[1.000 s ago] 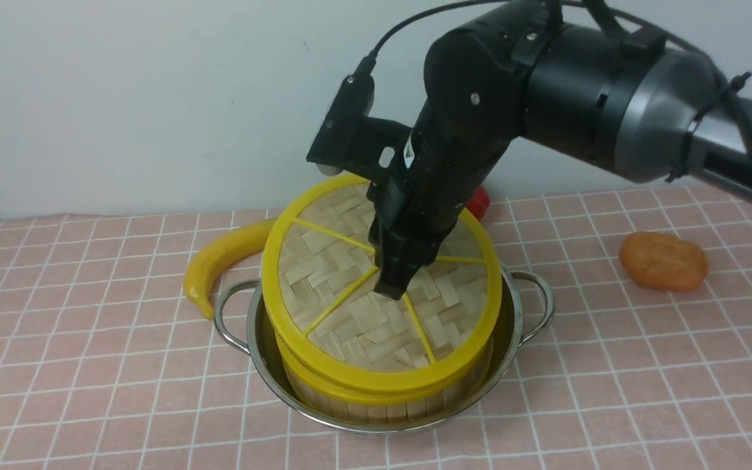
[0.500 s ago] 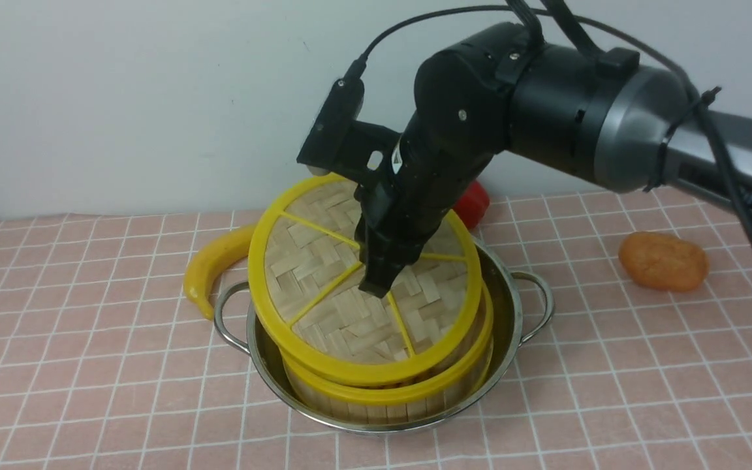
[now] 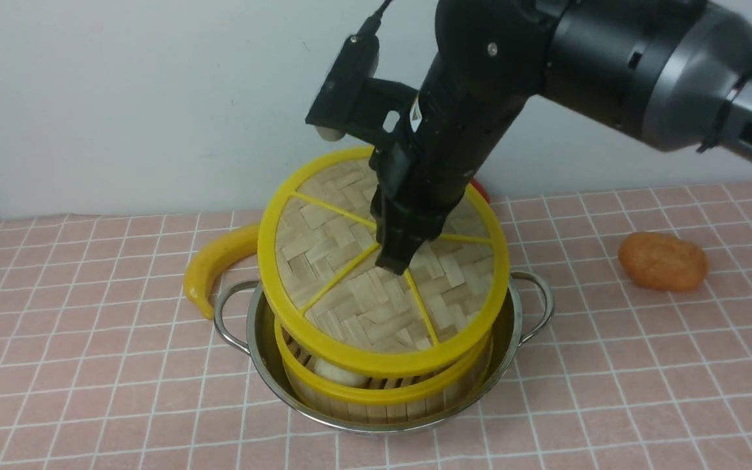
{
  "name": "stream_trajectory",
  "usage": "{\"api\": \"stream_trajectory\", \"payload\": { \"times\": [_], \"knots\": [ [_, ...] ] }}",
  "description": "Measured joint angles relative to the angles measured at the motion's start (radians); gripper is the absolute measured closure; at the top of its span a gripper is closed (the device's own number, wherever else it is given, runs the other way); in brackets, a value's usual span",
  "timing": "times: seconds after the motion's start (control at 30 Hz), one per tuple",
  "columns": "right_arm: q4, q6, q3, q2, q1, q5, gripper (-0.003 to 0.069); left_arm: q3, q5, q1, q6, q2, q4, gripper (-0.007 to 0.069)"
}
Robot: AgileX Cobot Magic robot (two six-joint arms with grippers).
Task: Place the steamer in the pot on the pink tablecloth, and put the lid on the steamer.
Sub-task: 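Place the bamboo steamer lid onto the steamer basket in the pot with the right gripper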
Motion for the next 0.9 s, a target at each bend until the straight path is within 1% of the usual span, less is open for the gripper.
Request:
{"api": "stream_trajectory", "payload": {
  "times": [0.1, 0.27, 0.43, 0.67, 0.9],
  "knots": [
    [0.008, -0.001, 0.0, 0.033, 0.0, 0.0, 0.0513, 0.0, 0.0, 0.0, 0.0, 0.0, 0.0, 0.0382],
    [0.024, -0.019, 0.0, 0.095, 0.0, -0.073, 0.0513, 0.0, 0.0, 0.0, 0.0, 0.0, 0.0, 0.0382],
    [0.023, -0.019, 0.0, 0.129, 0.0, -0.099, 0.0513, 0.0, 0.0, 0.0, 0.0, 0.0, 0.0, 0.0382],
    [-0.004, -0.019, 0.0, 0.135, -0.002, -0.101, 0.0513, 0.0, 0.0, 0.0, 0.0, 0.0, 0.0, 0.0382],
    [0.015, -0.028, 0.0, 0.135, -0.042, -0.097, 0.0513, 0.0, 0.0, 0.0, 0.0, 0.0, 0.0, 0.0382]
  ]
}}
